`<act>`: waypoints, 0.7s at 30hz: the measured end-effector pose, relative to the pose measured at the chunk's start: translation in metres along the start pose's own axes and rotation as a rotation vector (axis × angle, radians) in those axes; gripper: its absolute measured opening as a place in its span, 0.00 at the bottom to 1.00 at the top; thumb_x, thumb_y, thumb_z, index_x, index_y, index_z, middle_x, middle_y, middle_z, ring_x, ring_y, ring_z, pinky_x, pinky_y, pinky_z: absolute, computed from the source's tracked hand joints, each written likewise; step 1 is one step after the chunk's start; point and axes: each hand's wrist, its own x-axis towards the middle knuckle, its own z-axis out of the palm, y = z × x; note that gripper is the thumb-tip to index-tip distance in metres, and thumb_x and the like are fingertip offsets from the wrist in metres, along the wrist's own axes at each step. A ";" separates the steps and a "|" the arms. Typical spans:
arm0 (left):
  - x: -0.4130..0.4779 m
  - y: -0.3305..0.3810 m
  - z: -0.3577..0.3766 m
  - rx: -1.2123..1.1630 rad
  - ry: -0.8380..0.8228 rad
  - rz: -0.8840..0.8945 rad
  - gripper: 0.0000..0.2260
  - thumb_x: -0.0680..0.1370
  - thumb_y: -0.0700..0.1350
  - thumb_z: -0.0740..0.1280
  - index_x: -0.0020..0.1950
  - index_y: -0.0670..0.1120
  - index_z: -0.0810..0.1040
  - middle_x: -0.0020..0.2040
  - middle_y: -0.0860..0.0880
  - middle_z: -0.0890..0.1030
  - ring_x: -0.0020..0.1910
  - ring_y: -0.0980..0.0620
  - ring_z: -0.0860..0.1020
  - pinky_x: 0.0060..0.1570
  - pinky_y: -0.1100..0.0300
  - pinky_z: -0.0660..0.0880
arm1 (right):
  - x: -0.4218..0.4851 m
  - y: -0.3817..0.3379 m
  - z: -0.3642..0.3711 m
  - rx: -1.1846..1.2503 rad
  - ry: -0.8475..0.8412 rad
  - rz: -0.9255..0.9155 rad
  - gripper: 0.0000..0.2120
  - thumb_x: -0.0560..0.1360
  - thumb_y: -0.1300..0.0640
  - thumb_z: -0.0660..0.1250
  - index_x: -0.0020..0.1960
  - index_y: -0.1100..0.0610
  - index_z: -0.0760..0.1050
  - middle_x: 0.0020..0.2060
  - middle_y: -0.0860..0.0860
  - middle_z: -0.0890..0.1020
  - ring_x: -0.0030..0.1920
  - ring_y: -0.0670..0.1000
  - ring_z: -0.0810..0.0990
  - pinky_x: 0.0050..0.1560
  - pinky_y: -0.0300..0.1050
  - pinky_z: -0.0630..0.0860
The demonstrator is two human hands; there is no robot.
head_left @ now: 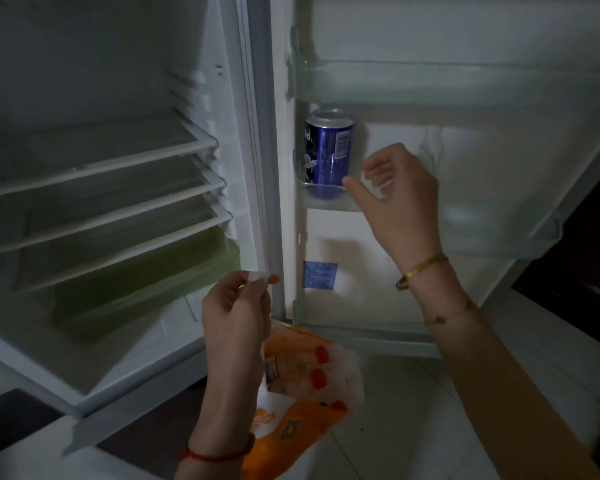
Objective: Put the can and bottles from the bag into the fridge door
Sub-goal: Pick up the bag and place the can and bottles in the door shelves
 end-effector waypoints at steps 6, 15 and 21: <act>-0.006 -0.001 -0.007 0.007 -0.001 0.011 0.09 0.79 0.34 0.59 0.46 0.36 0.79 0.21 0.54 0.63 0.20 0.58 0.58 0.19 0.67 0.57 | -0.084 0.018 0.007 0.105 -0.408 0.116 0.04 0.70 0.58 0.74 0.39 0.57 0.79 0.32 0.49 0.82 0.32 0.44 0.77 0.38 0.34 0.75; -0.016 -0.012 -0.016 0.056 0.015 0.008 0.09 0.79 0.35 0.60 0.44 0.36 0.80 0.22 0.54 0.63 0.20 0.57 0.59 0.20 0.66 0.58 | -0.212 0.090 0.073 -0.220 -1.245 0.449 0.07 0.77 0.53 0.65 0.42 0.45 0.69 0.51 0.53 0.80 0.52 0.51 0.76 0.42 0.34 0.64; -0.021 -0.025 -0.023 0.097 0.041 -0.026 0.10 0.79 0.35 0.61 0.43 0.37 0.80 0.24 0.51 0.63 0.22 0.55 0.59 0.21 0.66 0.58 | -0.245 0.115 0.095 -0.178 -1.247 0.578 0.21 0.74 0.54 0.69 0.64 0.59 0.72 0.49 0.51 0.81 0.49 0.50 0.80 0.50 0.41 0.76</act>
